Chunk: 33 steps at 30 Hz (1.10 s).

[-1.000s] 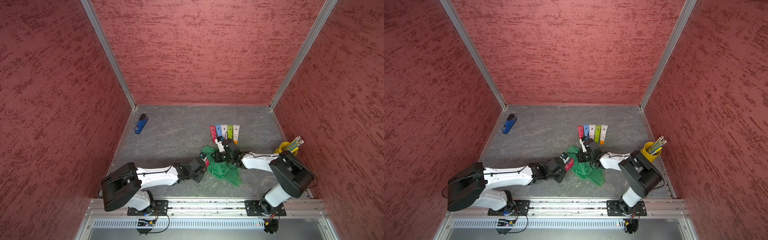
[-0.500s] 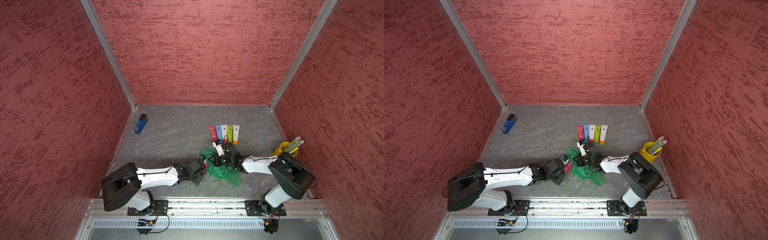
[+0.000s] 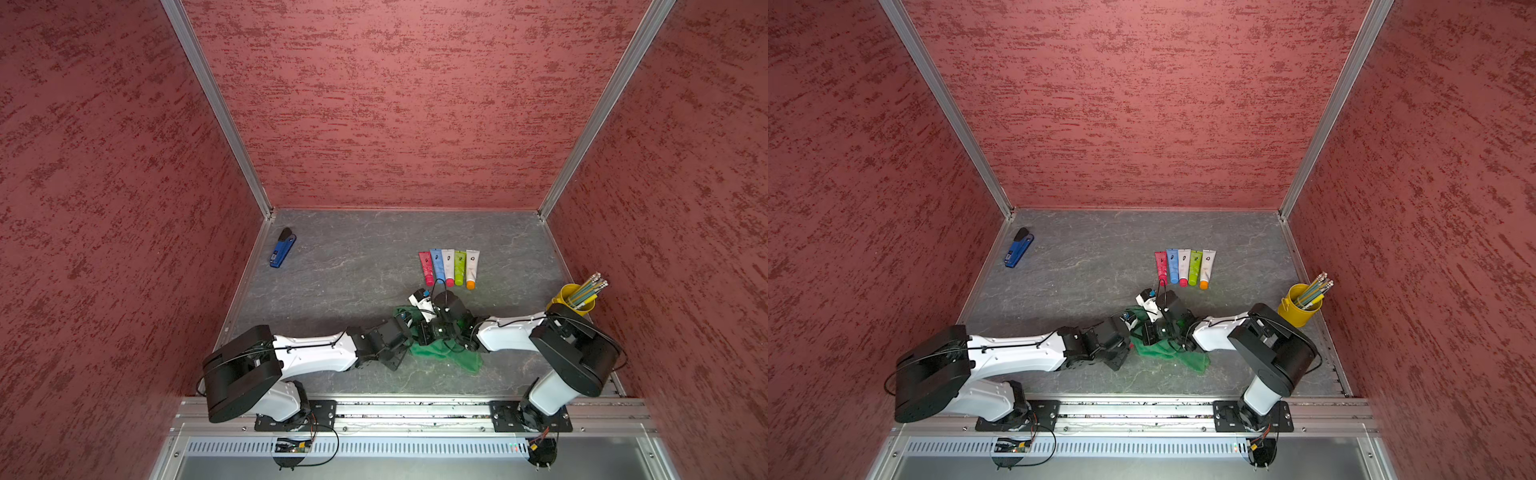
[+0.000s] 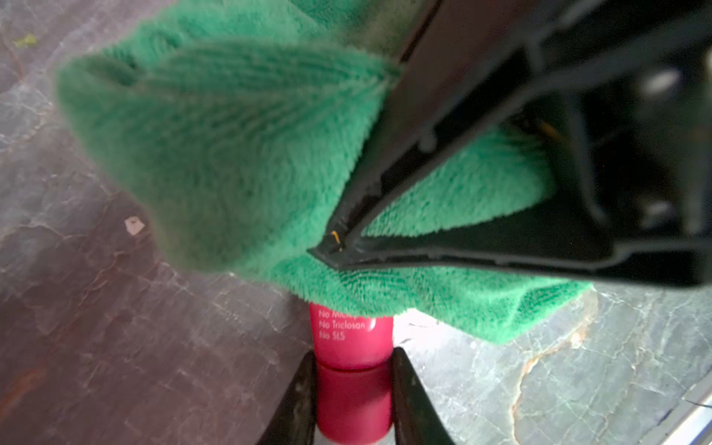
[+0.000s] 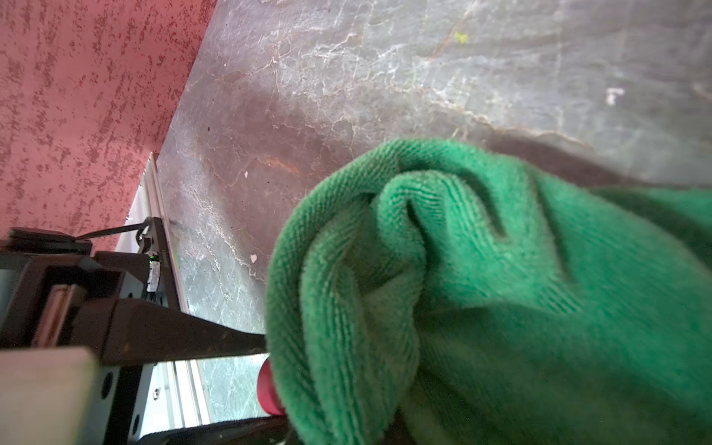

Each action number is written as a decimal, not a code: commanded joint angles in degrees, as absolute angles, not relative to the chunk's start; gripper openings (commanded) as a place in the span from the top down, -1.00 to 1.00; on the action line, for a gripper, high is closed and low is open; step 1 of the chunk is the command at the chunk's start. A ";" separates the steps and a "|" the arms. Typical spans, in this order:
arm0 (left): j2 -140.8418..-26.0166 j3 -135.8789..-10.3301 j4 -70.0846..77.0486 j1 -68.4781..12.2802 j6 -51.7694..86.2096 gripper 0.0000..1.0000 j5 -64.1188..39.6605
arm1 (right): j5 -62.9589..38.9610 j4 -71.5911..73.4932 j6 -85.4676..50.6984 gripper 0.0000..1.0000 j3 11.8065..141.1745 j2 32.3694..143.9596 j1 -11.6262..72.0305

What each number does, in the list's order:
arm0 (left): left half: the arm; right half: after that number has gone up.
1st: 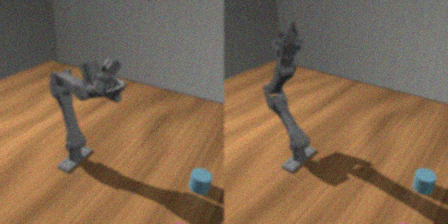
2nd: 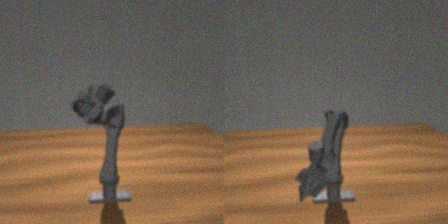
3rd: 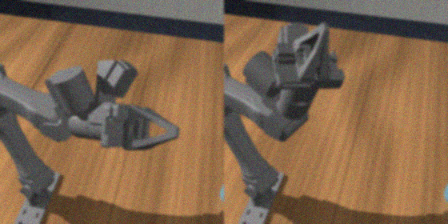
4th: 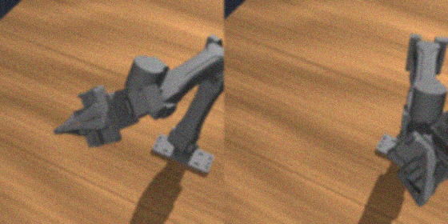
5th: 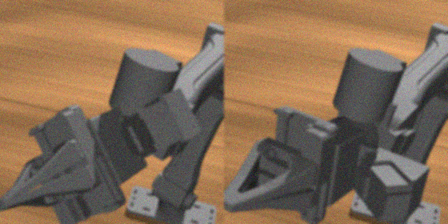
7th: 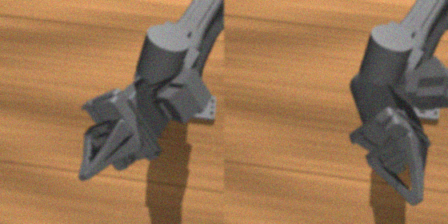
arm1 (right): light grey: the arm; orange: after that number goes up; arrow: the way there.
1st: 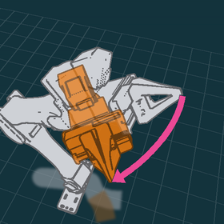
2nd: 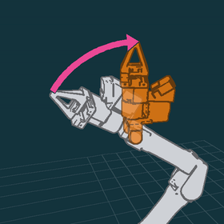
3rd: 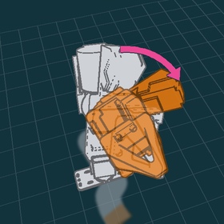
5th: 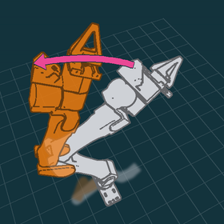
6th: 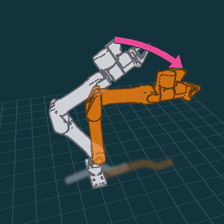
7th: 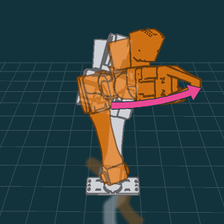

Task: Wipe the surface of the toothpaste tube
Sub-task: Wipe the dirt from the toothpaste tube.

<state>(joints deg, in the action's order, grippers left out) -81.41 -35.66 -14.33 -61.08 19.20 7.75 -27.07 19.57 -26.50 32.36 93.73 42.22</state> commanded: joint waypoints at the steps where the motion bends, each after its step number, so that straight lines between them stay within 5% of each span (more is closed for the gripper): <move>1: -79.77 -35.05 -9.98 -60.73 18.97 1.00 8.88 | -18.44 5.10 -25.08 1.00 30.49 94.89 36.64; 8: -79.16 -34.56 -9.95 -60.86 19.47 1.00 8.96 | -6.54 1.15 -23.51 1.00 33.61 89.93 32.72; 33: -81.83 -36.17 -8.96 -59.94 18.51 1.00 8.96 | -30.88 9.46 -26.20 1.00 28.56 93.29 47.18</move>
<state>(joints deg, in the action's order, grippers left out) -81.34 -35.24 -13.67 -60.80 19.00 7.40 -18.90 16.91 -25.23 31.59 90.76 43.51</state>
